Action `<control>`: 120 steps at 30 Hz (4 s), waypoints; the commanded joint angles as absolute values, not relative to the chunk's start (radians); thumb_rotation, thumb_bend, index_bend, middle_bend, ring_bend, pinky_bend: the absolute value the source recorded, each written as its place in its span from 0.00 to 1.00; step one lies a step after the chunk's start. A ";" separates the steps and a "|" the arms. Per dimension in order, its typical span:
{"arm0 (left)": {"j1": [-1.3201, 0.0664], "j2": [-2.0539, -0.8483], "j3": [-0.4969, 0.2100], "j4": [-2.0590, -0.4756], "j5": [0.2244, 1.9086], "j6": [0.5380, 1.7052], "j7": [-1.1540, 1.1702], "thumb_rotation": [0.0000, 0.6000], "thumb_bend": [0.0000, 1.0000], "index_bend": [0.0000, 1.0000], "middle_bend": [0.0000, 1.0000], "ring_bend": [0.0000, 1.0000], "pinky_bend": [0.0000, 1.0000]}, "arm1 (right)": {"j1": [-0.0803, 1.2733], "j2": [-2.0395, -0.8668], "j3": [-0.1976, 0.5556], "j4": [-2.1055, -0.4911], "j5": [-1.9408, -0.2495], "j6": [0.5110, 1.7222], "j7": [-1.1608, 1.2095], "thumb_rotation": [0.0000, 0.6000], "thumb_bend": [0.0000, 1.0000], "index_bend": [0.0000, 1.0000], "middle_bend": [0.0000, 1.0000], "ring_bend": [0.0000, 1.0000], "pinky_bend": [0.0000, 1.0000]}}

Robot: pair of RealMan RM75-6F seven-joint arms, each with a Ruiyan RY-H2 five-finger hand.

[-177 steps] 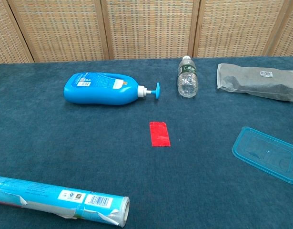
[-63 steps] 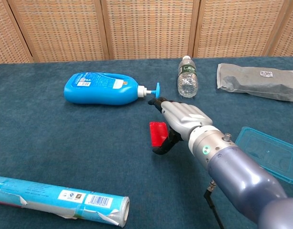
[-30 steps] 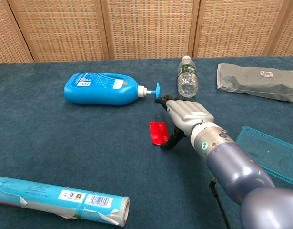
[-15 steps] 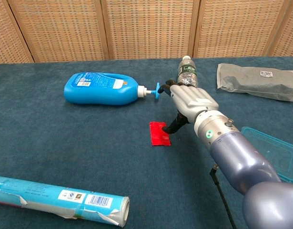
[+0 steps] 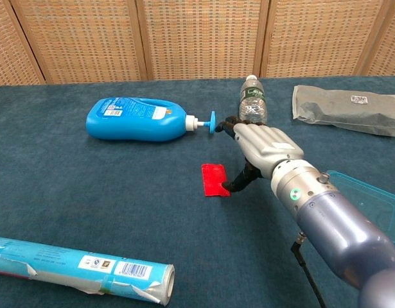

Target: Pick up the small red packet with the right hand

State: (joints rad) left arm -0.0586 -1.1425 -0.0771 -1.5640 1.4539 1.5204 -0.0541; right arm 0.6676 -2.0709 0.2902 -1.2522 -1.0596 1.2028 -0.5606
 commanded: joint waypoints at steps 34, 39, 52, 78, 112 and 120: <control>-0.057 -1.137 -0.081 -1.564 1.449 1.521 -0.069 1.00 0.14 0.00 0.00 0.00 0.00 | 0.701 -2.164 0.331 -1.037 -1.086 1.146 -0.486 1.00 0.38 0.43 0.00 0.00 0.00; -0.056 -1.137 -0.080 -1.566 1.452 1.524 -0.069 1.00 0.14 0.00 0.00 0.00 0.00 | 0.698 -2.166 0.329 -1.032 -1.082 1.142 -0.494 1.00 0.37 0.53 0.00 0.00 0.00; -0.058 -1.136 -0.080 -1.563 1.453 1.521 -0.079 1.00 0.14 0.00 0.00 0.00 0.00 | 0.701 -2.171 0.332 -1.023 -1.079 1.128 -0.500 1.00 0.35 0.60 0.04 0.00 0.00; -0.059 -1.134 -0.078 -1.566 1.458 1.521 -0.082 1.00 0.14 0.00 0.00 0.00 0.00 | 0.701 -2.172 0.341 -1.035 -1.056 1.108 -0.527 1.00 0.55 0.64 0.05 0.00 0.00; -0.064 -1.137 -0.079 -1.562 1.452 1.511 -0.083 1.00 0.14 0.00 0.00 0.00 0.00 | 0.749 -2.156 0.377 -1.062 -1.029 1.089 -0.562 1.00 0.57 0.64 0.05 0.00 0.00; -0.064 -1.135 -0.083 -1.560 1.445 1.510 -0.091 1.00 0.14 0.00 0.00 0.00 0.00 | 0.794 -2.172 0.409 -1.014 -1.020 1.069 -0.562 1.00 0.56 0.64 0.05 0.00 0.00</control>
State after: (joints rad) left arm -0.0642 -1.1350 -0.0827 -1.5600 1.4455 1.5099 -0.0909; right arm 0.7887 -2.1703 0.4043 -1.0170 -1.0218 1.0712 -0.5615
